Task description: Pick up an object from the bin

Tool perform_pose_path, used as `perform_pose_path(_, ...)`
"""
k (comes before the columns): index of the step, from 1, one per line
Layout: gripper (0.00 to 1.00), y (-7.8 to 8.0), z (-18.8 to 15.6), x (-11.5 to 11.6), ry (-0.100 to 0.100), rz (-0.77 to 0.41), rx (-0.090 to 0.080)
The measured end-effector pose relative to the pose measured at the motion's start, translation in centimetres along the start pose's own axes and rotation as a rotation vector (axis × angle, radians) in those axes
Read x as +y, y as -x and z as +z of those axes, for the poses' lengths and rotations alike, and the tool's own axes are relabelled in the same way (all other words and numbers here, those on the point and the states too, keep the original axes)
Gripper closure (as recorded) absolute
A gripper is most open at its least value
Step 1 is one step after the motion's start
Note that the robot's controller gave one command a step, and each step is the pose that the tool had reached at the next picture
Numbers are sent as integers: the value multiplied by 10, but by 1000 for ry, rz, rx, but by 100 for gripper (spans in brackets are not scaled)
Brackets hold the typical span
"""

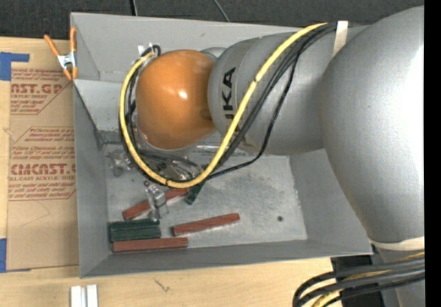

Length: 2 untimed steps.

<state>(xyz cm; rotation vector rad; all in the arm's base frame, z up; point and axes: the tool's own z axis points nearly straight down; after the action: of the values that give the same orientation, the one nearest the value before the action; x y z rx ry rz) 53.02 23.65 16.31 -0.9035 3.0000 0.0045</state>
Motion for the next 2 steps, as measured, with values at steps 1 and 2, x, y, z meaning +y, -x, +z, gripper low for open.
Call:
perform_pose_path(1,0,-13,60,1,-1,-145,3)
perform_pose_path(2,100,-23,92,-48,0,-216,1)
